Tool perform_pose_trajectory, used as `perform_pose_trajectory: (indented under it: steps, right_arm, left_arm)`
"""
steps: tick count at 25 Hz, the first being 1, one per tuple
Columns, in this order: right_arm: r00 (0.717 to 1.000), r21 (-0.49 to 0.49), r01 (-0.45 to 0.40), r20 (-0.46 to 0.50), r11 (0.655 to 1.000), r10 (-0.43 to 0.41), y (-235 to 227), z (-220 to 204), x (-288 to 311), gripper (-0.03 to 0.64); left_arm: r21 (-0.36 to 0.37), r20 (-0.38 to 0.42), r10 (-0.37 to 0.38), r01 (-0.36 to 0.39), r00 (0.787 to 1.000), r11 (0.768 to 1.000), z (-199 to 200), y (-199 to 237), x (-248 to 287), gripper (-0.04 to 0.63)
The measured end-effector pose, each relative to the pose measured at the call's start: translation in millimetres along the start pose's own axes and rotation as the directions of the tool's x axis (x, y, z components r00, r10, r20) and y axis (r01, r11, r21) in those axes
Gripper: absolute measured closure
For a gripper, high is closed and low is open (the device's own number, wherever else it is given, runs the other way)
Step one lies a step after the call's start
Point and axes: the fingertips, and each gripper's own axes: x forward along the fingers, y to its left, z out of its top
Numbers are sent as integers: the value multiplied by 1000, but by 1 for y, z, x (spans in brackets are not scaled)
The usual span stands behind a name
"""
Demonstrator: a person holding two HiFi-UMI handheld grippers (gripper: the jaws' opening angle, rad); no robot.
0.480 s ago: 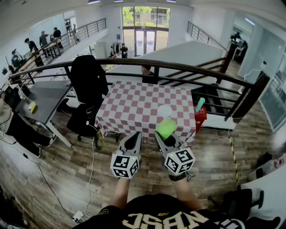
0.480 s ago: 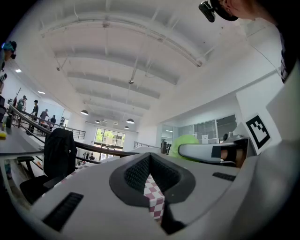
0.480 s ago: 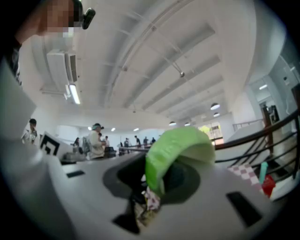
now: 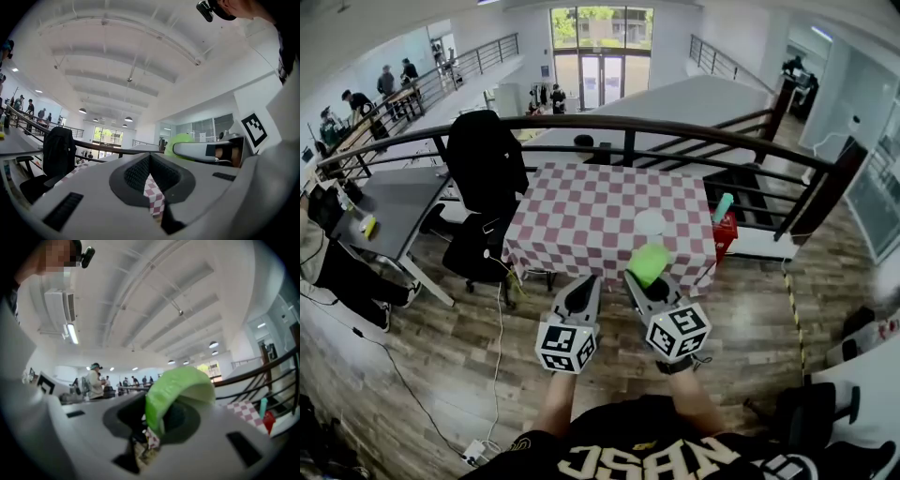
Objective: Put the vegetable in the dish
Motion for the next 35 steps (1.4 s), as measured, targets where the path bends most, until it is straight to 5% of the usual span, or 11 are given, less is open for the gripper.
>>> perform_pose_trajectory:
  steps: [12, 17, 25, 30, 35]
  right_arm:
    - [997, 87, 34, -76, 996, -28, -36, -52, 18, 518]
    - [997, 133, 11, -76, 991, -1, -93, -48, 49, 518]
    - [1000, 105, 16, 23, 994, -19, -219, 20, 94, 518]
    - [999, 108, 19, 39, 994, -24, -287, 39, 113, 518]
    - [998, 94, -35, 49, 995, 31, -323, 46, 139, 518]
  left_arm:
    - [-89, -80, 12, -20, 997, 996, -62, 18, 19, 577]
    - [-73, -86, 41, -47, 995, 996, -58, 32, 84, 577]
    - [-5, -13, 51, -51, 999, 999, -20, 32, 212, 577]
    - [35, -11, -2, 2, 1000, 999, -21, 8, 287, 577]
    - [40, -12, 30, -29, 999, 999, -31, 15, 337, 577]
